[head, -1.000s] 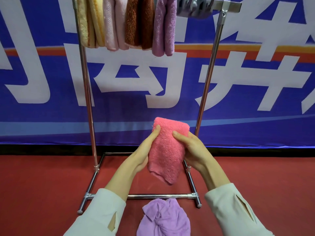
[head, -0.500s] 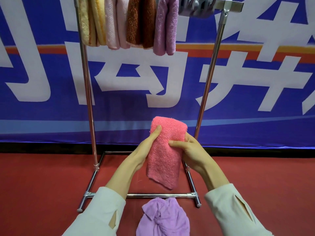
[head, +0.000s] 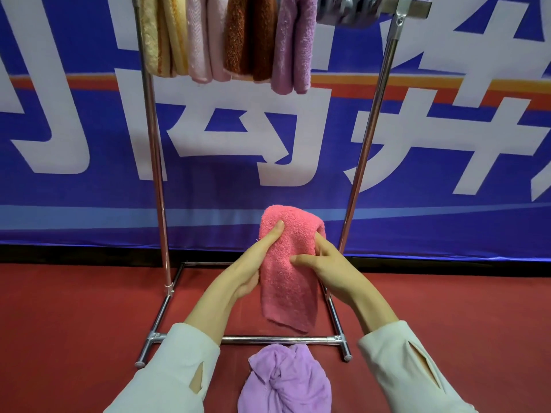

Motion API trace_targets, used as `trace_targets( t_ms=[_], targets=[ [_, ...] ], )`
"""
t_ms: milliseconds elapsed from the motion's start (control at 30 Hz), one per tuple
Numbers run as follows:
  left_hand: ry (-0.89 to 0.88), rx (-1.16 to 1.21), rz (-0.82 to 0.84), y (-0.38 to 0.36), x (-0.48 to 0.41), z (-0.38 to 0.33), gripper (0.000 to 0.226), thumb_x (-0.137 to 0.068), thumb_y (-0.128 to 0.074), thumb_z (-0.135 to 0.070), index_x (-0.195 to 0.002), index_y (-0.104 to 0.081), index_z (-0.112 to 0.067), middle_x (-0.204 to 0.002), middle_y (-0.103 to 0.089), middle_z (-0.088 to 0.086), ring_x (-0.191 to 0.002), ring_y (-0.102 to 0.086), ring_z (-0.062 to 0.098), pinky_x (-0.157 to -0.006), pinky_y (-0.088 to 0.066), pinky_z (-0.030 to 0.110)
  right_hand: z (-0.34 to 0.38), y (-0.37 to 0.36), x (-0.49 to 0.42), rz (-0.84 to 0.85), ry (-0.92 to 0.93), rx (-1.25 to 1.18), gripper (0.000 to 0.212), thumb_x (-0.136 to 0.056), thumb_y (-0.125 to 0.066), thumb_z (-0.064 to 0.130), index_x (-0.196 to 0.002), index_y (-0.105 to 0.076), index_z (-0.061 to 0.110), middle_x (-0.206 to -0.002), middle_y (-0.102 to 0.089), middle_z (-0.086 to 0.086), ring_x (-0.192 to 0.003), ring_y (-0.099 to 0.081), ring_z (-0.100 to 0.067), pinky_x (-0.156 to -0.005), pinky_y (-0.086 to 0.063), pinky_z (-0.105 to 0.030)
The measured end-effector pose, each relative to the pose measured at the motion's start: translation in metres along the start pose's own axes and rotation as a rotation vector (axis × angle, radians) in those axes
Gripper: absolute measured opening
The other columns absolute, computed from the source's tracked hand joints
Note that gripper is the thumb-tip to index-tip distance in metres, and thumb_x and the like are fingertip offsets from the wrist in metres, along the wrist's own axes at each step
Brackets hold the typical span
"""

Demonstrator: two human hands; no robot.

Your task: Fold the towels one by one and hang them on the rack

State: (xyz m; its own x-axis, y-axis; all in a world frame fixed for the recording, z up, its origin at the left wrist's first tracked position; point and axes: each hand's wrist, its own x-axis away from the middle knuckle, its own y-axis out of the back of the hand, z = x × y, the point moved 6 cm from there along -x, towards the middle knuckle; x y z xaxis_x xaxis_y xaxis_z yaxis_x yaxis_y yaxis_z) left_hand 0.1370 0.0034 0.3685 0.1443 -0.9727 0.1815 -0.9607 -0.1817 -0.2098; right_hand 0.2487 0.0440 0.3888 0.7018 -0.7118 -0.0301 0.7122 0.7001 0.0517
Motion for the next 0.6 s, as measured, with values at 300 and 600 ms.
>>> trace_targets(
  t_ms=[300, 600],
  targets=[
    [0.037, 0.161, -0.018, 0.003, -0.007, 0.003, 0.045, -0.092, -0.054, -0.045, -0.116, -0.067, -0.009, -0.111, -0.071, 0.013, -0.103, -0.068, 0.025, -0.091, -0.053, 0.037, 0.001, 0.000, 0.001, -0.025, 0.006, 0.167, 0.044, -0.089, -0.052, -0.005, -0.119, -0.057, 0.026, -0.112, -0.069, -0.003, -0.100, -0.067, -0.017, -0.093, -0.053, -0.033],
    [-0.057, 0.309, -0.188, 0.026, -0.014, -0.006, 0.023, -0.090, -0.062, -0.016, -0.102, -0.067, 0.003, -0.101, -0.070, 0.019, -0.089, -0.069, 0.027, -0.083, -0.054, 0.038, -0.007, 0.010, -0.002, -0.031, -0.030, 0.181, 0.040, -0.087, -0.066, 0.002, -0.124, -0.057, 0.011, -0.117, -0.068, -0.009, -0.109, -0.065, -0.024, -0.095, -0.052, -0.042]
  ],
)
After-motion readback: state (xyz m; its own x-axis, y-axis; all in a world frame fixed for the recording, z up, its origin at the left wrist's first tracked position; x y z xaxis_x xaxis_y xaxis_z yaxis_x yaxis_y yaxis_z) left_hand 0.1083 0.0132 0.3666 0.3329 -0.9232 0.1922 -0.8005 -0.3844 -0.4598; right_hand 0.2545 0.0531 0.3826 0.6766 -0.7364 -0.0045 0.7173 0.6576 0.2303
